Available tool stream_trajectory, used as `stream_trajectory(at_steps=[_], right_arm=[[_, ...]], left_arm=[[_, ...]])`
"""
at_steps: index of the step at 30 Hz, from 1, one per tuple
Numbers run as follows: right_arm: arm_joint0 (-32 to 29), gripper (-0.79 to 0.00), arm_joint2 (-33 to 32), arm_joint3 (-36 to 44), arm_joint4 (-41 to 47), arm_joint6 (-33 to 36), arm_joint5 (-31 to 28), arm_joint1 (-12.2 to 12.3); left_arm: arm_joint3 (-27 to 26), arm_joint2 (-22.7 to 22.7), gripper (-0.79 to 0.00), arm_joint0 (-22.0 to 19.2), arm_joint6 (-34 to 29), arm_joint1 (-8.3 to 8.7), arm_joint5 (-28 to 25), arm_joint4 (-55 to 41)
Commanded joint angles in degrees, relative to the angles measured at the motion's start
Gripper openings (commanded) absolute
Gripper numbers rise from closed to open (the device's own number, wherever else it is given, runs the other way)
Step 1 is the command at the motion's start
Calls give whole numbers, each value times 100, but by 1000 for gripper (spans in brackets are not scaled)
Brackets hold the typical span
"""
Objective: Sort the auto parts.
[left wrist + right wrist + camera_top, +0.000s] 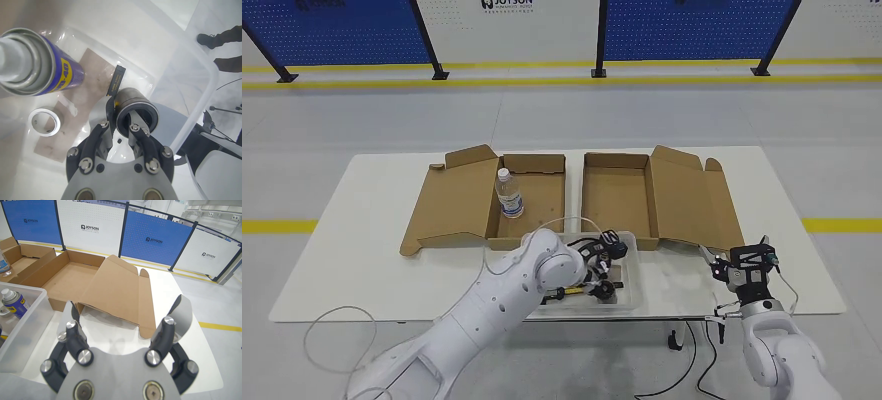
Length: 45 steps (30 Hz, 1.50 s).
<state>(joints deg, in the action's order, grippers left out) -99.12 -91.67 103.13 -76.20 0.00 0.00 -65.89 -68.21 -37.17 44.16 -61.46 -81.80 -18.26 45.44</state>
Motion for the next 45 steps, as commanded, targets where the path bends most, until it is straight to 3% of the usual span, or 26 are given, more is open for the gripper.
stream_trajectory(at_steps=[1, 20, 45], right_arm=[[0, 0, 0, 0, 0, 0, 0, 0], [0, 0, 0, 0, 0, 0, 0, 0], [0, 0, 0, 0, 0, 0, 0, 0]], left_arm=[[-123, -70, -785, 41, 30, 32, 13, 37], [-1258, -745, -785, 674, 263, 356, 145, 519], [-3066, -1749, -785, 1640, -276, 764, 687, 1305]])
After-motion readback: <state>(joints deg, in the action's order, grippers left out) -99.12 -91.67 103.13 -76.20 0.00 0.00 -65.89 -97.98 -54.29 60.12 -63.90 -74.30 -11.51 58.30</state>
